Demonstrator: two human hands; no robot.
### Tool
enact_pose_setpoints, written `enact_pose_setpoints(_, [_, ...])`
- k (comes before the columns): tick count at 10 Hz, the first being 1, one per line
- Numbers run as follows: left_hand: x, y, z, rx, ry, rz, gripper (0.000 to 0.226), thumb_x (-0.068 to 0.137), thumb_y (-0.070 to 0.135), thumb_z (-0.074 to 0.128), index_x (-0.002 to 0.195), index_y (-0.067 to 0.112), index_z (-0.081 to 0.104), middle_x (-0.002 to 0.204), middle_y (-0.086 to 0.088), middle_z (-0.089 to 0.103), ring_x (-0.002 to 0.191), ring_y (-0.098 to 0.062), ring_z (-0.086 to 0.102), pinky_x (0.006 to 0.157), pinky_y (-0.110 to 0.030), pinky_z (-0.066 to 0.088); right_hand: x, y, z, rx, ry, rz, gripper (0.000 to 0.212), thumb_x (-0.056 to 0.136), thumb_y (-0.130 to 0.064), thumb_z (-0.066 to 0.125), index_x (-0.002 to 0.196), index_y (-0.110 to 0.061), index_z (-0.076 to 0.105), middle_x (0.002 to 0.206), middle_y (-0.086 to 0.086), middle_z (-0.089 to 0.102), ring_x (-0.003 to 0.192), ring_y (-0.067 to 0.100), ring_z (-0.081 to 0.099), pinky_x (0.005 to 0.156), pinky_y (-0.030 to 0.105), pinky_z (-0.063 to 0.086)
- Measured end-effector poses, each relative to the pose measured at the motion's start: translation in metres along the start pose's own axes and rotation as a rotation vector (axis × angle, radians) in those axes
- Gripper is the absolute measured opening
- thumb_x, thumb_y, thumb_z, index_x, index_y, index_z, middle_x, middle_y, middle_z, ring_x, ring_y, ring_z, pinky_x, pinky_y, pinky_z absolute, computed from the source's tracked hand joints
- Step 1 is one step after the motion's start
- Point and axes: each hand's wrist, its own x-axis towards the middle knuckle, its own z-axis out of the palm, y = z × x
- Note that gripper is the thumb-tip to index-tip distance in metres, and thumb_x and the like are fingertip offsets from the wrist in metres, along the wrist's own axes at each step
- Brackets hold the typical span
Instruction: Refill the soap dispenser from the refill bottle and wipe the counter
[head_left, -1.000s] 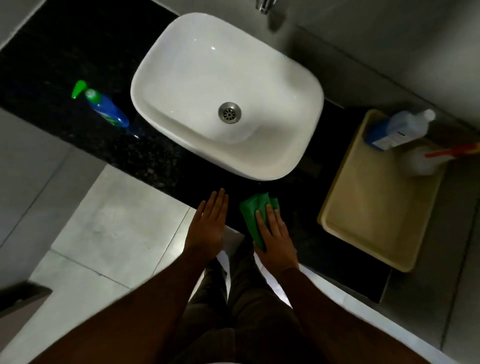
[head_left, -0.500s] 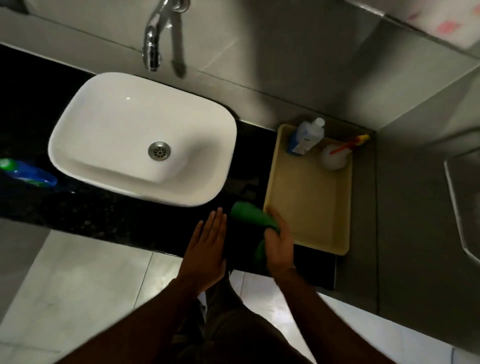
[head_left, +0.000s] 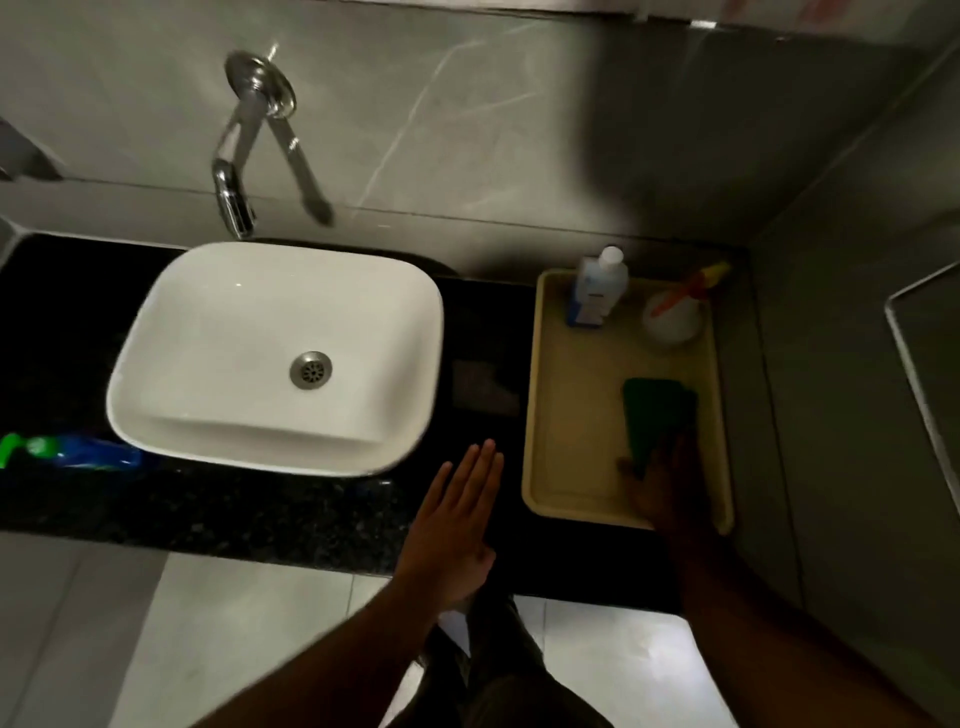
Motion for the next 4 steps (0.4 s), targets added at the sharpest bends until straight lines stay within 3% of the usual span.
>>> enact_pose_setpoints(1, [-0.004, -0.013, -0.005, -0.014, 0.057, -0.071, 0.112, 0.077, 0.04, 0.065, 0.17, 0.01, 0.01, 0.179, -0.007, 0.002, 0.166, -0.024, 0.005, 0.131, -0.051, 0.02, -0.008, -0.011, 0.0, 0.063, 0.006, 0.051, 0.098, 0.103, -0.06, 0.041, 0.162, -0.005, -0.013, 0.173, 0.017, -0.011, 0.161, 0.036, 0.003, 0.13, 0.052, 0.013])
enact_pose_setpoints(3, [-0.01, -0.047, -0.009, 0.027, 0.212, -0.228, 0.094, 0.096, 0.045, 0.058, 0.17, 0.012, 0.011, 0.179, -0.005, 0.004, 0.166, -0.021, 0.008, 0.134, -0.049, 0.008, -0.011, -0.015, -0.008, 0.026, -0.031, 0.059, 0.097, 0.103, -0.064, 0.035, 0.163, -0.006, -0.012, 0.173, 0.018, -0.011, 0.161, 0.037, 0.002, 0.13, 0.052, 0.012])
enact_pose_setpoints(4, [-0.012, -0.058, -0.006, 0.007, 0.275, -0.336, 0.091, 0.1, 0.049, 0.051, 0.17, 0.01, 0.008, 0.179, -0.008, 0.002, 0.166, -0.023, 0.005, 0.134, -0.049, 0.006, -0.005, -0.021, -0.005, 0.028, 0.086, 0.066, 0.093, 0.102, -0.064, 0.034, 0.164, -0.005, -0.001, 0.173, 0.021, 0.0, 0.16, 0.04, 0.008, 0.129, 0.055, 0.012])
